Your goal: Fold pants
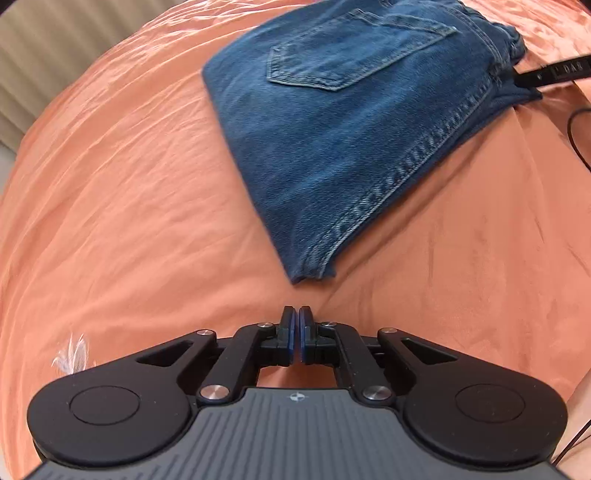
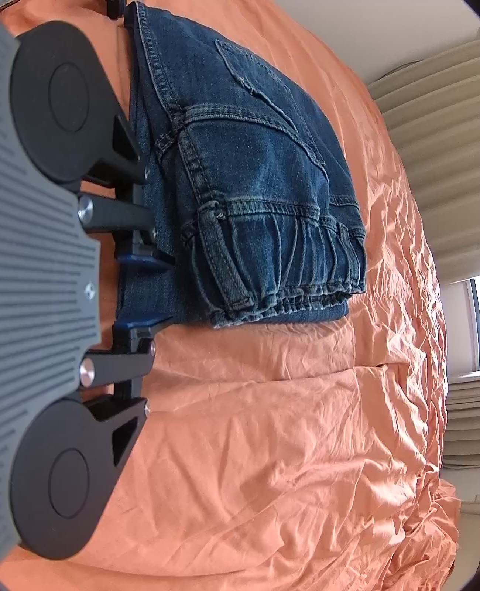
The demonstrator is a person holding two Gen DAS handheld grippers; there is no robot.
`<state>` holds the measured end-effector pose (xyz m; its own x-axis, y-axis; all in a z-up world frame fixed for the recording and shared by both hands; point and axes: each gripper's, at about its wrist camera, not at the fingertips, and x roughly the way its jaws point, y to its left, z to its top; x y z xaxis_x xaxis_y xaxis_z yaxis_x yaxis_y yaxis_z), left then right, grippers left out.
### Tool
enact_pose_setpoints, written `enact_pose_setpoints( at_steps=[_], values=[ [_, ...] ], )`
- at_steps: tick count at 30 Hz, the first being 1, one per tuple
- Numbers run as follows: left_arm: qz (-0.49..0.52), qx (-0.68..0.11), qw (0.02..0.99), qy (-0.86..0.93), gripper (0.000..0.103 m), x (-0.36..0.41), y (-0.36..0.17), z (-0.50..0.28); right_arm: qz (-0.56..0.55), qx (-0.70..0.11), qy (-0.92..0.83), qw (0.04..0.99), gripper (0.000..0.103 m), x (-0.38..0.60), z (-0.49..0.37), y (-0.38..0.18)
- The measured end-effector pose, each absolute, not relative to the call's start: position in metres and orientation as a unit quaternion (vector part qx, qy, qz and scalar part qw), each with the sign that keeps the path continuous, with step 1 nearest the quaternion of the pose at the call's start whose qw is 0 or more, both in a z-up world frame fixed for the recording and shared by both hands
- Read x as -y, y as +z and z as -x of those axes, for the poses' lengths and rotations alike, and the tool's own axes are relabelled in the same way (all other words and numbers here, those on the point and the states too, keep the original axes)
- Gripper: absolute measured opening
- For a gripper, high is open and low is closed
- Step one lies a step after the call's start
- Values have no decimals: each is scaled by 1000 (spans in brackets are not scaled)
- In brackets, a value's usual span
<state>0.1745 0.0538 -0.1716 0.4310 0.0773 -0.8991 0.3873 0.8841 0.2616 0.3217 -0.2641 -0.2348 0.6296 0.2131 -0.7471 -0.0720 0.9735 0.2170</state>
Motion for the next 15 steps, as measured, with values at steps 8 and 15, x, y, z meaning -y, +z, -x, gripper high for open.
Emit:
enact_pose_setpoints(
  at_steps=[8,15],
  values=[
    [-90,-471,871,-113,47,-97,-117,-159,-200,-384,64,899,55,302,-301,-213],
    [166,-387,904,-78,65,-141,-111,-206,-299,-311,124,894,79,320,-304,-197]
  ],
)
